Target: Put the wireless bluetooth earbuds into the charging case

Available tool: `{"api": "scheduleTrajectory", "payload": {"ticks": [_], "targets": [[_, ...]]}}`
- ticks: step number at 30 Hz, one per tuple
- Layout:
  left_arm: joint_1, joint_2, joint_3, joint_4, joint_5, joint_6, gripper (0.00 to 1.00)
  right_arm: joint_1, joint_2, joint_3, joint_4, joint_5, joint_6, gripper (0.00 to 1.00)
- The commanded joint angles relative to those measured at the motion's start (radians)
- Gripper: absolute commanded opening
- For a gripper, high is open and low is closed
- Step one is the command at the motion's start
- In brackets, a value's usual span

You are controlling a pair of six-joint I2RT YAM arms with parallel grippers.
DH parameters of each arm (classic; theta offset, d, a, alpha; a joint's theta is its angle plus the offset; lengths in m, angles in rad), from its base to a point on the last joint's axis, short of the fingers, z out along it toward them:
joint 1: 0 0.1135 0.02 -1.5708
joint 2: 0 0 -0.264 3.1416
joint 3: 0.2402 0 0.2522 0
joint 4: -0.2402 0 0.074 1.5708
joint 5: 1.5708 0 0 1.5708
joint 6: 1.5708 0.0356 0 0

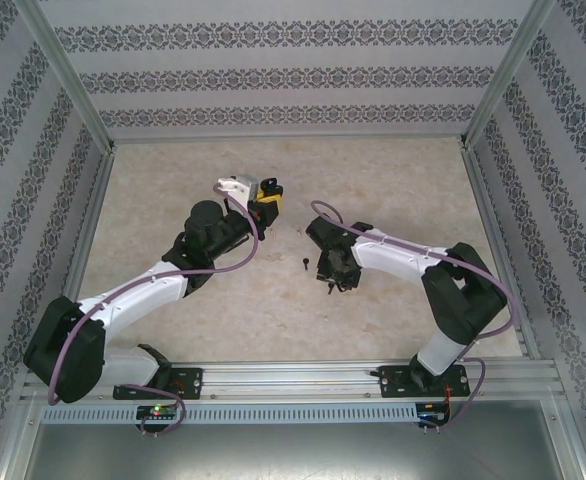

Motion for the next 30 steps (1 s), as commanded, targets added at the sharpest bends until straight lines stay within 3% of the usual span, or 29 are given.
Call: {"api": "scheduleTrajectory", "payload": {"ticks": [1, 21, 30], "targets": [[-0.008, -0.036, -0.008, 0.051, -0.012, 0.029, 0.0, 0.018, 0.043, 0.032, -0.012, 0.001, 0.028, 0.42], [-0.008, -0.041, -0.017, 0.053, -0.016, 0.036, 0.0, 0.025, 0.104, 0.025, 0.009, -0.003, 0.025, 0.34], [-0.008, -0.033, -0.013, 0.055, -0.012, 0.029, 0.0, 0.025, 0.101, 0.02, 0.025, -0.007, 0.022, 0.25]]}}
